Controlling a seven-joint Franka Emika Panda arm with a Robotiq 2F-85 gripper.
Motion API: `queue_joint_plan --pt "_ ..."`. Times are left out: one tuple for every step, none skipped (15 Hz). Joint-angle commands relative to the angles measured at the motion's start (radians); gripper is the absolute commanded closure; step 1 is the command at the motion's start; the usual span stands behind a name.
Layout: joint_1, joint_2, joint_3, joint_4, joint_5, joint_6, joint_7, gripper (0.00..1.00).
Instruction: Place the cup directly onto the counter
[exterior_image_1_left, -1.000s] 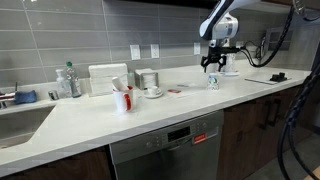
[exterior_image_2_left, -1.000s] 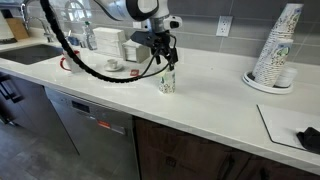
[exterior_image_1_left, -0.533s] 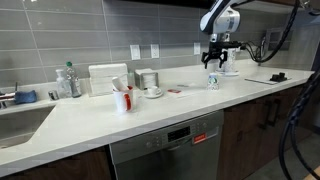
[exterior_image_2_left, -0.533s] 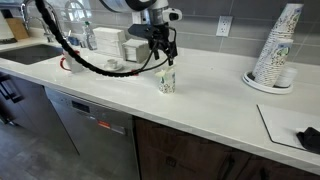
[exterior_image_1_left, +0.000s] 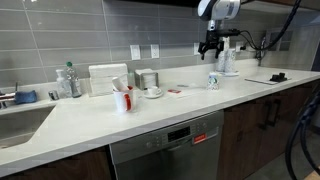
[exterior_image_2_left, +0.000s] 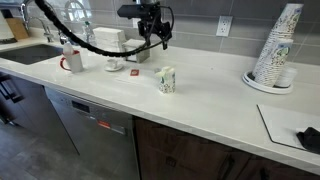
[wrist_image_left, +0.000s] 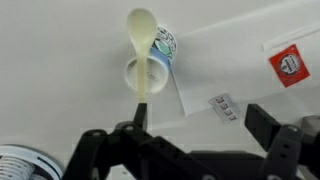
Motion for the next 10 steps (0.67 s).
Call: queue_joint_plan --pt "0.023 -0.028 0.020 -0.003 -0.029 -0.028 -0.090 0.00" --pt "0.031 -0.029 0.025 0.004 -0.039 -0.032 -0.109 0.00" --pt "0.038 -0.029 0.030 0.010 -0.047 -0.036 -0.126 0.00" --pt "0.044 -0.027 0.036 0.018 -0.052 -0.041 -0.148 0.00" --pt "0.049 -0.026 0.042 0.022 -0.057 -0.040 -0.170 0.00" --pt "0.049 -0.028 0.051 0.031 -0.047 -0.092 -0.205 0.00" --pt "0.041 -0.026 0.066 0.041 -0.014 -0.129 -0.270 0.00" --pt "0.049 -0.023 0.050 0.027 -0.031 -0.064 -0.189 0.00" --pt "0.050 -0.023 0.056 0.034 -0.028 -0.091 -0.216 0.00" --pt "0.050 -0.023 0.060 0.038 -0.028 -0.102 -0.229 0.00"
